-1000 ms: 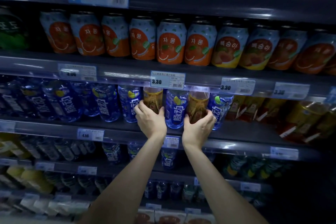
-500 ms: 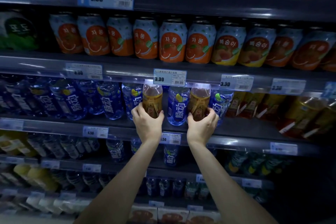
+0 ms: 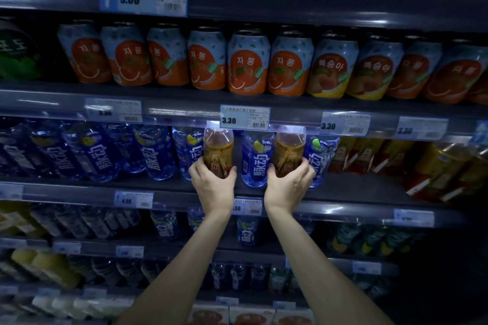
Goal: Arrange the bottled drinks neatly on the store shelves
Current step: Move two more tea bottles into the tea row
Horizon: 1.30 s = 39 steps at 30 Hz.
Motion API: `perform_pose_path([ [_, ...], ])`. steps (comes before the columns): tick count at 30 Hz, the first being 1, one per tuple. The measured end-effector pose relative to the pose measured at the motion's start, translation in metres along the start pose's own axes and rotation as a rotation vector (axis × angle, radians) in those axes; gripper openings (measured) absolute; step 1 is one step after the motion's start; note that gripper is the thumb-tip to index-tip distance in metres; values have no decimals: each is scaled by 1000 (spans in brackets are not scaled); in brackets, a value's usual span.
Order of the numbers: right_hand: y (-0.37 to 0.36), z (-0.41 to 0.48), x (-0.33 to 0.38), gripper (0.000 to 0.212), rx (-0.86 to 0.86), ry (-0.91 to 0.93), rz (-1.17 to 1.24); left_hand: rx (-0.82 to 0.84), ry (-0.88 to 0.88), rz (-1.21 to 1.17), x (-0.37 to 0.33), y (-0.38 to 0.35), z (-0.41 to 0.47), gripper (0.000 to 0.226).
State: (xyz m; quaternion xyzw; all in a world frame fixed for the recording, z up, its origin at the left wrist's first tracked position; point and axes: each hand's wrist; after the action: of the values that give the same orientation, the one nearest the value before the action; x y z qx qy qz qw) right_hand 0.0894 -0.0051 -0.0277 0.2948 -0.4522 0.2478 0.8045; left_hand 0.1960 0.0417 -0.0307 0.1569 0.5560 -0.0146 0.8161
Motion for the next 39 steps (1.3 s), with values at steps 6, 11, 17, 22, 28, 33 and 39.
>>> perform_pose_path([
  [6,3,4,-2,74,24,10,41,1,-7,-12,0,4,3,74],
  [11,16,2,-9,72,43,42,87,30,-26,-63,2,13,0,67],
  [17,38,1,-9,62,-10,56,203,63,-129,-118,0,25,-4,66],
  [22,55,-1,-8,59,-48,23,218,116,-242,-140,1,41,-15,69],
  [28,82,-10,-21,56,-43,37,196,181,-303,-156,-7,48,-43,69],
  [33,109,4,-33,55,-59,53,151,256,-312,-190,-21,41,-73,67],
  [39,133,41,-57,58,-65,58,153,297,-286,-231,-42,17,-121,67],
])
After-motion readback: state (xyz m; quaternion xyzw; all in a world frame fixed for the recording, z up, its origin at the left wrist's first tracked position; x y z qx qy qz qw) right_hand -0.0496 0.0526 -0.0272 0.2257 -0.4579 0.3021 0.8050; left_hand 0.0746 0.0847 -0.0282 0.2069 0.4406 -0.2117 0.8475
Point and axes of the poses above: each hand's wrist, its own z-axis towards the middle knuckle, its own y-axis out of the back of the hand, x = y × z, and after that the axes turned 13 degrees about -x, right-handed
